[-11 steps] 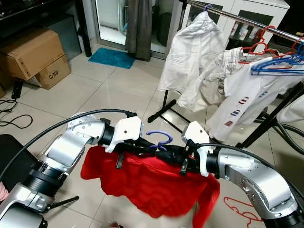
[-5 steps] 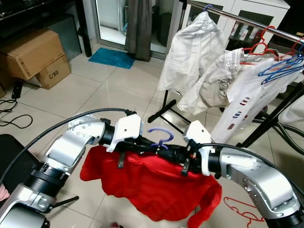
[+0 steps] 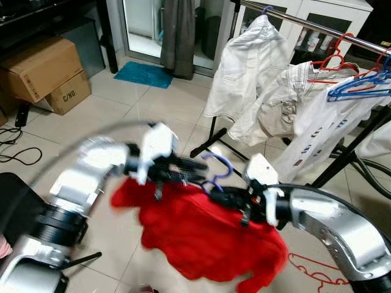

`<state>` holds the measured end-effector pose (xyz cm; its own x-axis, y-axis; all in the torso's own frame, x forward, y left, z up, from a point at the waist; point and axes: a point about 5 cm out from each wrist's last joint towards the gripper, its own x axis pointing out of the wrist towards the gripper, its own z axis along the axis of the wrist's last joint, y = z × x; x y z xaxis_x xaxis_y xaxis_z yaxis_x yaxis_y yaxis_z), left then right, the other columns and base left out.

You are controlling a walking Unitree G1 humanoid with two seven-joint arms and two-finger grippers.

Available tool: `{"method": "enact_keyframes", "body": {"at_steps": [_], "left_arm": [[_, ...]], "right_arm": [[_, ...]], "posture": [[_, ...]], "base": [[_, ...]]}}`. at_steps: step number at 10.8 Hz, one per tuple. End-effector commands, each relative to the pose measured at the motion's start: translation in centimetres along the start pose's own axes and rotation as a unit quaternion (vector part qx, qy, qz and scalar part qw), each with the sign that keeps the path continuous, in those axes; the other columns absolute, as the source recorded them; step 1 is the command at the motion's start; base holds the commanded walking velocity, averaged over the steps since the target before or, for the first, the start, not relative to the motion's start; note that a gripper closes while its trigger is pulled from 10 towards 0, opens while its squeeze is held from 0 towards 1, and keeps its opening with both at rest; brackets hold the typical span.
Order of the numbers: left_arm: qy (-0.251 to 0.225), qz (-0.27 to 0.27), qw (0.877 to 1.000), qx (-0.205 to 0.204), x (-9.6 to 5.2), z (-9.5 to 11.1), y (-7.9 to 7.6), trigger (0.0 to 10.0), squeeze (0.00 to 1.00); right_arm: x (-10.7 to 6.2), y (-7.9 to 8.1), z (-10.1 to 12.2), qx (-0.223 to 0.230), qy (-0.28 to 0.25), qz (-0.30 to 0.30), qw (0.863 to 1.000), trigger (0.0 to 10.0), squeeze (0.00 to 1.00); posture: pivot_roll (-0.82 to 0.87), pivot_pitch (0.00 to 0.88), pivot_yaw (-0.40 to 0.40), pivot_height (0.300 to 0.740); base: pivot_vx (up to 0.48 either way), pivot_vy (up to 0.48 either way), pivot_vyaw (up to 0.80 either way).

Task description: Hang hanger

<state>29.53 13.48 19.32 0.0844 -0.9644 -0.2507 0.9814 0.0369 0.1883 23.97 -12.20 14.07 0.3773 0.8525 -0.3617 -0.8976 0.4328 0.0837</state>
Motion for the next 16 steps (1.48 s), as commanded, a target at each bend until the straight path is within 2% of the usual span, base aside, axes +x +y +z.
{"method": "enact_keyframes", "body": {"at_steps": [1, 3, 6, 7, 8, 9, 10, 11, 12, 13, 14, 15, 16], "left_arm": [[-0.01, -0.004, 1.0, 0.014, -0.1, 1.0, 0.2, 10.0, 0.0], [-0.015, -0.005, 1.0, 0.011, -0.5, 1.3, 0.2, 10.0, 0.0], [-0.002, 0.016, 1.0, 0.012, -2.9, 2.0, -0.5, 10.0, 0.0], [0.017, 0.06, 0.998, 0.01, -4.6, 1.9, -0.7, 10.0, 0.0], [0.051, 0.103, 0.993, 0.02, -5.6, 1.2, -0.8, 10.0, 0.0], [0.062, 0.131, 0.989, 0.019, -6.0, 0.8, -1.0, 10.0, 0.0], [0.088, 0.205, 0.974, 0.041, -6.6, -0.1, -0.4, 10.0, 0.02], [0.095, 0.249, 0.963, 0.03, -7.3, -0.9, -0.1, 10.0, 1.0], [0.075, 0.3, 0.951, 0.026, -7.9, -1.2, 0.3, 10.0, 1.0], [0.054, 0.363, 0.93, 0.016, -8.2, -1.7, 0.5, 10.0, 1.0], [0.026, 0.413, 0.91, -0.022, -7.1, -3.2, 0.0, 10.0, 1.0], [-0.017, 0.366, 0.929, -0.061, -4.4, -3.8, -1.6, 10.0, 0.82], [-0.048, 0.296, 0.951, -0.077, -1.5, -3.9, -3.0, 10.0, 0.06]], "right_arm": [[-0.5, -0.4, 0.4, -0.009, -0.006, -0.008, 1.0, 0.0, 0.0], [-0.9, -0.9, 0.1, -0.009, 0.0, -0.02, 1.0, 0.0, 0.0], [-2.1, -2.5, -1.3, -0.011, 0.031, -0.103, 0.994, 0.0, 0.0], [-2.1, -3.1, -1.5, -0.002, 0.023, -0.143, 0.989, 0.0, 0.0], [-2.1, -3.2, -1.4, 0.004, 0.008, -0.155, 0.988, 0.0, 0.0], [-2.1, -3.2, -1.2, 0.004, -0.001, -0.154, 0.988, 0.0, 0.0], [-2.2, -3.1, -0.8, -0.007, -0.018, -0.146, 0.989, 0.0, 0.0], [-2.5, -3.1, -0.5, -0.016, -0.026, -0.136, 0.99, 0.0, 0.0], [-3.1, -3.3, -0.3, -0.02, -0.028, -0.133, 0.991, 0.0, 0.0], [-3.8, -3.6, -0.2, -0.027, -0.03, -0.135, 0.99, 0.0, 0.0], [-4.7, -4.3, -0.1, -0.028, -0.032, -0.158, 0.986, 0.0, 0.0], [-5.1, -4.4, -0.1, -0.029, -0.036, -0.161, 0.986, 0.0, 0.0], [-5.3, -4.2, -0.4, -0.033, -0.036, -0.157, 0.986, 0.0, 0.0]], "posture": [[0.0, 0.008, -0.049, 0.74], [0.0, 0.003, -0.047, 0.74], [0.0, 0.005, -0.038, 0.74], [0.01, 0.011, -0.042, 0.74], [0.02, 0.015, -0.05, 0.74], [0.02, 0.018, -0.054, 0.74], [0.03, 0.021, -0.055, 0.74], [0.03, 0.026, -0.054, 0.74], [0.03, 0.03, -0.049, 0.74], [0.03, 0.03, -0.049, 0.74], [0.03, 0.034, -0.046, 0.74], [0.03, 0.034, -0.05, 0.74], [0.03, 0.034, -0.051, 0.74]], "base": [[0.0, 0.0, 0.0], [0.0, 0.0, 0.0], [0.0, 0.0, 0.0], [0.0, 0.0, 0.0], [0.0, 0.0, 0.0], [0.0, 0.0, 0.0], [0.0, 0.0, 0.0], [0.0, 0.0, 0.0], [0.0, 0.0, 0.0], [0.0, 0.0, 0.0], [0.0, 0.0, 0.0], [0.0, 0.0, 0.0], [0.0, 0.0, 0.0]]}}
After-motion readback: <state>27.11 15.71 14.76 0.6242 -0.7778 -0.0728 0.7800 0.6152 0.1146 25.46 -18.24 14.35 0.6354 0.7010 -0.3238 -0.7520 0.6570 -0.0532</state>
